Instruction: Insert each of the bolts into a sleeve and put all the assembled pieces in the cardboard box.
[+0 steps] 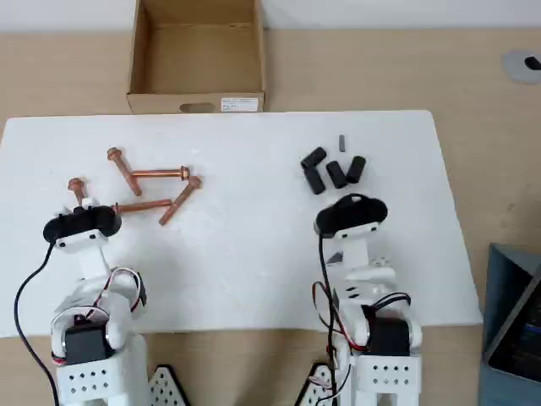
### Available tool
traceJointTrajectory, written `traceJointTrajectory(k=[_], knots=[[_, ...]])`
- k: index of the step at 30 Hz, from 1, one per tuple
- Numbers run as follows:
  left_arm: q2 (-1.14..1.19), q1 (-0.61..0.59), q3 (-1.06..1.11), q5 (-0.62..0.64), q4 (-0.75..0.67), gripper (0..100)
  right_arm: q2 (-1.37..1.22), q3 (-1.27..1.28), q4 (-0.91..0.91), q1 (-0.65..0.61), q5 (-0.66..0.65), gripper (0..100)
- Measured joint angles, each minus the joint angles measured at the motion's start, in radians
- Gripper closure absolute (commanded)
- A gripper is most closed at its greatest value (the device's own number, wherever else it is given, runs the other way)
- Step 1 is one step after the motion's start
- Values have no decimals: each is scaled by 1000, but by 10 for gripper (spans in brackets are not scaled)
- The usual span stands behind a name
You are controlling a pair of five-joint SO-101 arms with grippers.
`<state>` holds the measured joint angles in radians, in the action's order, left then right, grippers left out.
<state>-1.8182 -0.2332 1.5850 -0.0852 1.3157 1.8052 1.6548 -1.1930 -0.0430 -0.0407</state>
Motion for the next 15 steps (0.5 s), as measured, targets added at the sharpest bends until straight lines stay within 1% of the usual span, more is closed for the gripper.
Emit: traceJointTrajectory(k=[15], knots=[[0, 23, 0, 0, 0, 997, 0, 0, 0, 0, 0, 990]])
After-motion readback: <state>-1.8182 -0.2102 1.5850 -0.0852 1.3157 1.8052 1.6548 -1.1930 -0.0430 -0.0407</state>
